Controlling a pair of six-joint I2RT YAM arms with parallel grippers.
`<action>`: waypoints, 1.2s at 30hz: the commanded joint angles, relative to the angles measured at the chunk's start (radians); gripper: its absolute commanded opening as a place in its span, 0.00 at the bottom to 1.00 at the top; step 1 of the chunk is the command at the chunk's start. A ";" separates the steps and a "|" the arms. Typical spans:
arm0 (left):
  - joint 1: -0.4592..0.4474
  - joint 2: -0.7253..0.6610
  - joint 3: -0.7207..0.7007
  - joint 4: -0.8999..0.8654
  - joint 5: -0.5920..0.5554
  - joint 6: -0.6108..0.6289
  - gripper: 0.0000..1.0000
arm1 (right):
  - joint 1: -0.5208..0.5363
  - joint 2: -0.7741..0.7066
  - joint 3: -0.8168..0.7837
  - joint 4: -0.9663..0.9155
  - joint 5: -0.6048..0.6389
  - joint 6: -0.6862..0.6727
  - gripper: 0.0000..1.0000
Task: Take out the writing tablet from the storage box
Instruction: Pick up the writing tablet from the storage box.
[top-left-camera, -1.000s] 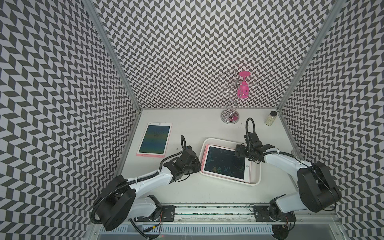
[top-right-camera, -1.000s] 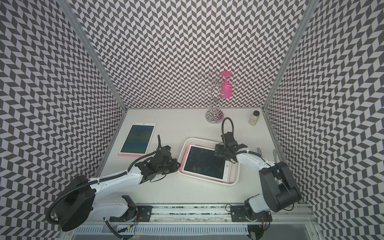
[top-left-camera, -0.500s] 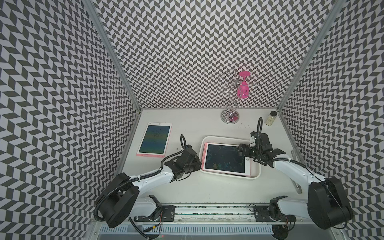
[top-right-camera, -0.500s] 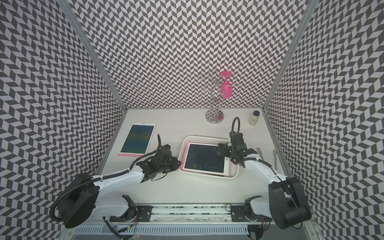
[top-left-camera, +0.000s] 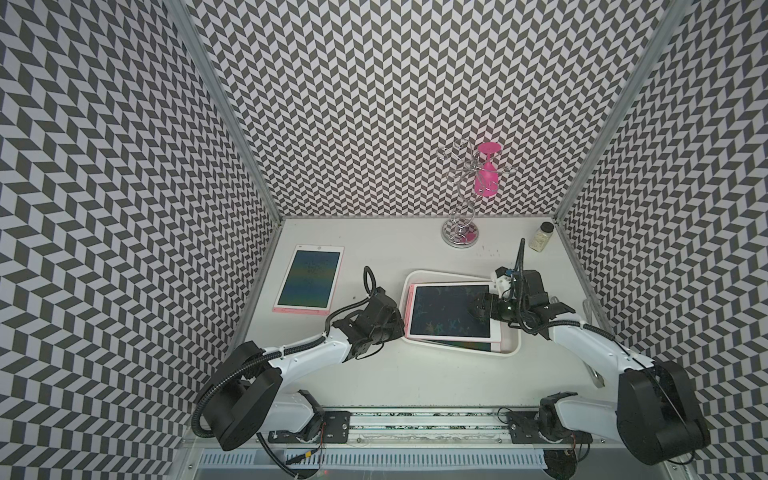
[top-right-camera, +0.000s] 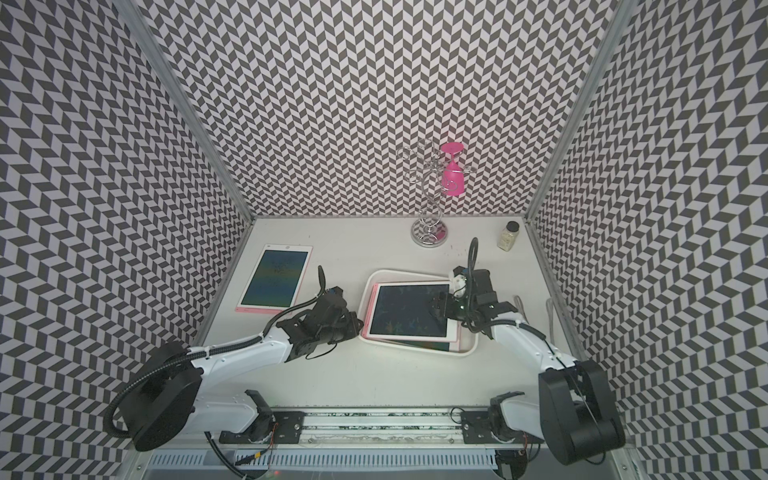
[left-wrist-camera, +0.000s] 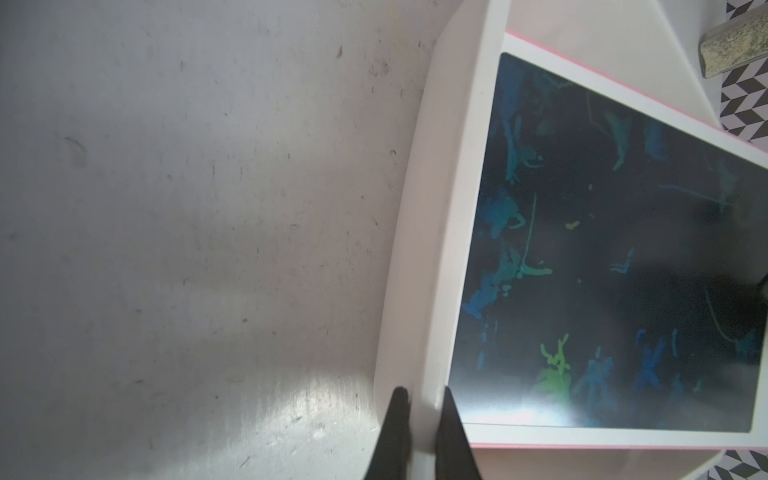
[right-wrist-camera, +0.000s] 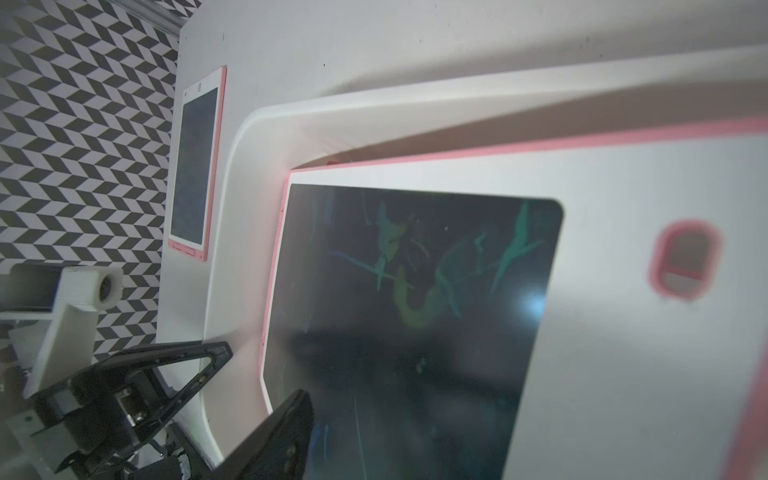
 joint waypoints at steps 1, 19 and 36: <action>-0.025 0.029 0.011 -0.033 0.015 0.001 0.00 | 0.015 -0.026 -0.002 0.060 -0.087 -0.030 0.81; -0.011 0.009 0.144 -0.117 -0.064 0.068 0.27 | -0.117 -0.012 -0.006 0.046 -0.174 -0.053 0.64; -0.003 0.011 0.250 -0.166 -0.068 0.115 0.31 | -0.166 -0.003 -0.012 0.023 -0.345 -0.035 0.31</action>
